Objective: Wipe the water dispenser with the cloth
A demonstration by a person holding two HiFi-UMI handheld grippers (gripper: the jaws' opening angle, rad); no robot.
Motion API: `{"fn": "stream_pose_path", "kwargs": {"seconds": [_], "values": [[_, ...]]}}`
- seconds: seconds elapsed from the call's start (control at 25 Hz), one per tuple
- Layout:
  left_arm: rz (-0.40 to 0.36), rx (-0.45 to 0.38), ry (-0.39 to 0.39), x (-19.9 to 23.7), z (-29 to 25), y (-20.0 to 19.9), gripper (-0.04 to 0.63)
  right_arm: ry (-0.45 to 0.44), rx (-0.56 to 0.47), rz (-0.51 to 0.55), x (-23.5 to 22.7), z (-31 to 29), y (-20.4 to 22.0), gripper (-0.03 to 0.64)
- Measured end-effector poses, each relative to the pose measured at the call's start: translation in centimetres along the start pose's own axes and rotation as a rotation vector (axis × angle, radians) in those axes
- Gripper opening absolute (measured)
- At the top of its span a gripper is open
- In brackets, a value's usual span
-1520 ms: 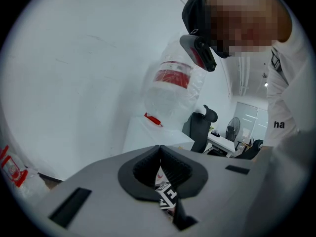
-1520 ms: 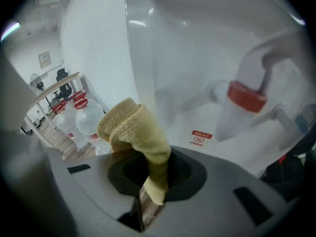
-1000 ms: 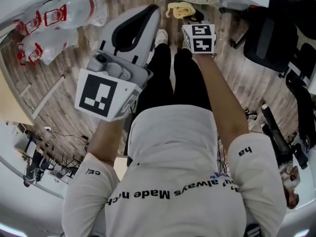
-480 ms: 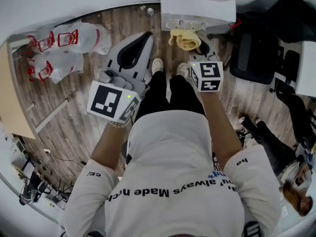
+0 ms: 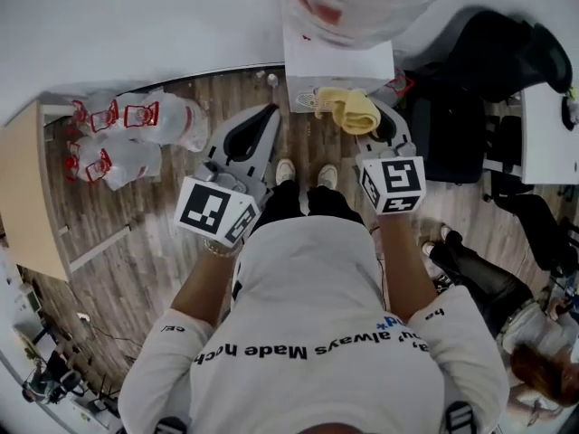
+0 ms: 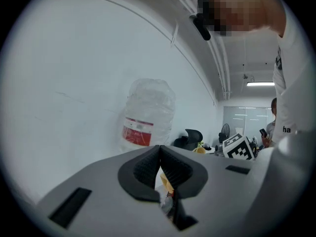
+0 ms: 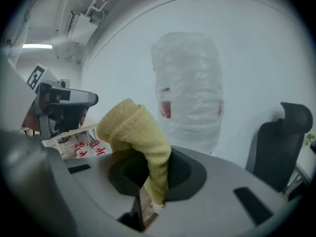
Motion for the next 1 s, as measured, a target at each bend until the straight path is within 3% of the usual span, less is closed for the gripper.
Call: {"fn": "stream_pose_path", "kwargs": {"seconds": [0.52,1.0], "values": [[-0.023,-0.063,0.035,-3.8,1.7,-5.5,0.018,-0.008,-0.138,0.060,0.4,8.1,-7.9,0.064],[-0.023,-0.110,0.051,-5.5,2.3,-7.9,0.018,-0.043,-0.202,0.081,1.3,12.0,-10.7,0.063]]}}
Point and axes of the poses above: the fingertips, and each gripper's own axes: z backward along the fingers, x to its left, y out of its underside, the point moved 9 cm from there along z, backward along the fingers, and after that the axes turned 7 degrees about -y, right-handed, at the moved point
